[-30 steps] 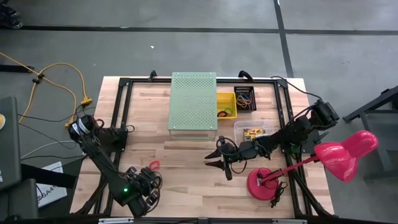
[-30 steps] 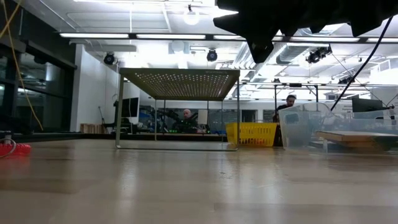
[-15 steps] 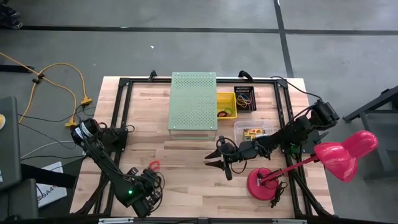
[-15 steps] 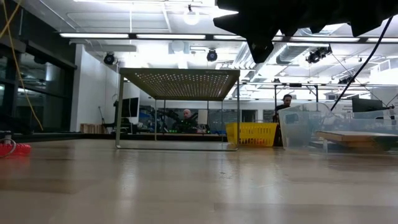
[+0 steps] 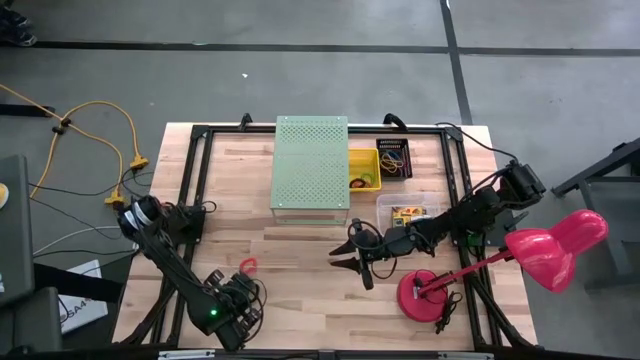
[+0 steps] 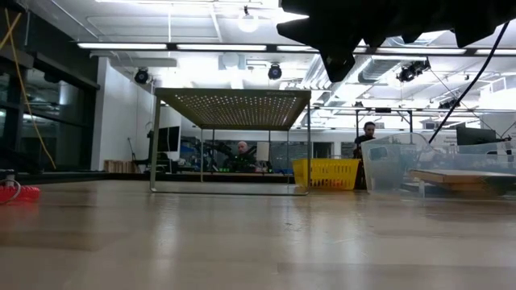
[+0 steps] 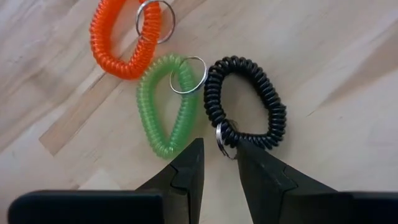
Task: Pick & Place Office Desk Supplies
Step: Put the black spring keychain into the yellow bin
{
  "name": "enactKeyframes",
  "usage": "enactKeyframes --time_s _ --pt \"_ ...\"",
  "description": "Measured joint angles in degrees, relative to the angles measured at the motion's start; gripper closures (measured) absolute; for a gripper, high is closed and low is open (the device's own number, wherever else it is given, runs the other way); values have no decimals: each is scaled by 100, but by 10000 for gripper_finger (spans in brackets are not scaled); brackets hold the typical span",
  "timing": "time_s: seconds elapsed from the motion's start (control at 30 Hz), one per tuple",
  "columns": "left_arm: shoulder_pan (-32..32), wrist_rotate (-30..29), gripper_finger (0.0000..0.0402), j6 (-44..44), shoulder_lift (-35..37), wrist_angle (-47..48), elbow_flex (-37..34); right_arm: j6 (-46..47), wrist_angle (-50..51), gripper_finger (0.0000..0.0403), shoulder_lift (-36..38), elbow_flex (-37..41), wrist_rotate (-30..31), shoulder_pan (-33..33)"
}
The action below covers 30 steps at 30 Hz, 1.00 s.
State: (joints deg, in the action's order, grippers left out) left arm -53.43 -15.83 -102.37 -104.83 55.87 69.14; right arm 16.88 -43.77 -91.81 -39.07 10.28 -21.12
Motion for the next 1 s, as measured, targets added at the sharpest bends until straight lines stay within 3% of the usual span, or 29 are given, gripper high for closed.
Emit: enactKeyframes --time_s 0.83,1.0 --pt "17 -261 315 339 -16 -405 0 -1 -13 292 0 0 0 0" --pt "17 -279 340 341 -16 -405 0 0 -15 292 0 0 0 0"
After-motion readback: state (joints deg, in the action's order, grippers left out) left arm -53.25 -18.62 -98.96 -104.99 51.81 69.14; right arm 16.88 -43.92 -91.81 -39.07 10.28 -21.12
